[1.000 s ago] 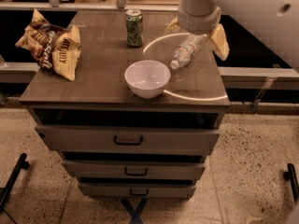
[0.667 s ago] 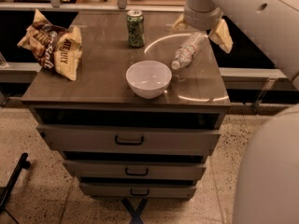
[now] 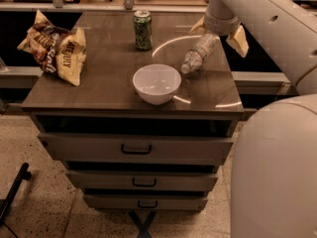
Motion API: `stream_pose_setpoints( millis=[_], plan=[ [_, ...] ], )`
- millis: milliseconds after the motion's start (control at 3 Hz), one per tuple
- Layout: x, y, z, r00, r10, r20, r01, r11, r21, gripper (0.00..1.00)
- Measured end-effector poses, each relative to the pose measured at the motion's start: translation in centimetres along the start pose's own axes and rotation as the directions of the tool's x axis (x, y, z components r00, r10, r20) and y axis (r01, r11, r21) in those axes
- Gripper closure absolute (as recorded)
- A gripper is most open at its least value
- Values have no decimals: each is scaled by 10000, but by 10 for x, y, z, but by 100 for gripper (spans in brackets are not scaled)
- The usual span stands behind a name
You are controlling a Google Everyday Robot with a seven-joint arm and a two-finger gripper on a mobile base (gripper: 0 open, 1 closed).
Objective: Place water bottle into white bowl
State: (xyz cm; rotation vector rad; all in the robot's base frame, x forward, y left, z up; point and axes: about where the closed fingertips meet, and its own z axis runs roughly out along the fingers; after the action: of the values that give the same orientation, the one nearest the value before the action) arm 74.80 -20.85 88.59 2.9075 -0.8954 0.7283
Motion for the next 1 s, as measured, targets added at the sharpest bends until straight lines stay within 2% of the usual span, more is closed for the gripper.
stream_pose_setpoints(
  millis=[333, 667, 1000],
  plan=[
    [-2, -2, 14, 9998, -95, 151, 94, 9999, 70, 3],
    [-7, -3, 19, 9992, -222, 320, 220, 9997, 66, 25],
    [-27, -10, 20, 9947, -647, 800, 641, 9979, 98, 56]
  ],
)
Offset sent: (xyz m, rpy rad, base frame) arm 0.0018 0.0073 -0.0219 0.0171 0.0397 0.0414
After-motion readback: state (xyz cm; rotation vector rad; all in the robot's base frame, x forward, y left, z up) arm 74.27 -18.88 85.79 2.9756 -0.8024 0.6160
